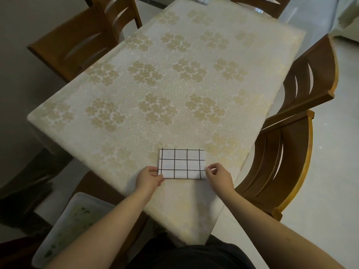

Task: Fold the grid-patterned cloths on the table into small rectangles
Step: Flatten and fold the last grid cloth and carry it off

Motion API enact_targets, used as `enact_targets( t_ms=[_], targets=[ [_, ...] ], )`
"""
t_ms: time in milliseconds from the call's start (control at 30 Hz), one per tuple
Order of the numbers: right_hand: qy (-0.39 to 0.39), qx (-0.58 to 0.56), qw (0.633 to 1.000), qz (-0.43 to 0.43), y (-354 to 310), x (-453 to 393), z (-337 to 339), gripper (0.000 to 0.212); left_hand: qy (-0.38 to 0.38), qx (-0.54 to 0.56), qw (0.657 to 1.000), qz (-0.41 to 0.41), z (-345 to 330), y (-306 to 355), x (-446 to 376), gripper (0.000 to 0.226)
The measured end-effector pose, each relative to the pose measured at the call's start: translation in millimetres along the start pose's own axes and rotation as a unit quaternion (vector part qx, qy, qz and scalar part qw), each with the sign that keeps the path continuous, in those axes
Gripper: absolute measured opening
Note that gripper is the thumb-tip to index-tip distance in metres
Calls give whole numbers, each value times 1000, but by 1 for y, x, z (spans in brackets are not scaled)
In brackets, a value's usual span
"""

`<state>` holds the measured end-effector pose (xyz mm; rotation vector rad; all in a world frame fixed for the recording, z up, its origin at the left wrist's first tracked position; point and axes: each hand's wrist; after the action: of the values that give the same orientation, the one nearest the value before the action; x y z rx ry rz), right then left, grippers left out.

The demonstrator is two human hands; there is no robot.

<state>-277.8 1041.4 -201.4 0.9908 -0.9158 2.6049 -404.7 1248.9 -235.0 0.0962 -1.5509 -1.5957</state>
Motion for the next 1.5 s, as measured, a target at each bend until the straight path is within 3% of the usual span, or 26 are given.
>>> enact_targets(
  t_ms=[100, 167, 233, 333, 400, 467, 567, 800, 1000, 1167, 1267, 1400, 1500],
  targets=[
    [34, 59, 993, 101, -9, -1, -10, 18, -12, -154, 987, -50, -1, 8, 3, 36],
    [72, 116, 975, 175, -12, -6, -21, 22, 16, -253, 960, -116, -2, 14, 6, 41],
    [105, 158, 951, 242, -14, -11, -34, 28, 43, -367, 899, -233, -2, 11, 4, 42],
    [127, 208, 914, 323, -17, -16, -52, 40, -25, -497, 771, -396, -4, -4, -9, 49],
    [115, 250, 894, 353, -17, -20, -64, 49, -97, -547, 709, -434, -8, -9, -17, 58],
    [86, 277, 885, 365, -16, -24, -73, 54, -135, -574, 683, -431, -14, -10, -21, 60],
    [57, 296, 883, 360, -14, -29, -82, 57, -159, -586, 682, -408, -20, -10, -26, 59],
    [79, 320, 890, 314, -2, -46, -74, 61, -159, -595, 675, -406, -20, -20, -33, 61],
    [93, 336, 891, 290, 5, -57, -46, 63, -160, -591, 694, -378, -8, -17, -41, 69],
    [112, 279, 902, 308, -20, -75, -18, 47, -131, -505, 760, -389, 0, 6, -59, 48],
    [43, 321, 914, 244, -52, -85, -2, 48, -146, -482, 794, -340, -2, 38, -76, 38],
    [-4, 420, 885, 203, -85, -95, 5, 47, -200, -558, 770, -237, -9, 76, -94, 35],
    [-7, 443, 875, 196, -90, -97, 5, 44, -223, -578, 758, -205, -11, 85, -99, 29]
  ],
)
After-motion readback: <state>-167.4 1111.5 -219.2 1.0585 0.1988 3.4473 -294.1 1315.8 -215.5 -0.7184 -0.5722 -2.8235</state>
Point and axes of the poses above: each hand's wrist, its own x-axis away from the middle knuckle, its own z-axis out of the back of the hand, y = z × x, and after that the axes turned 14 degrees about -z, right-handed
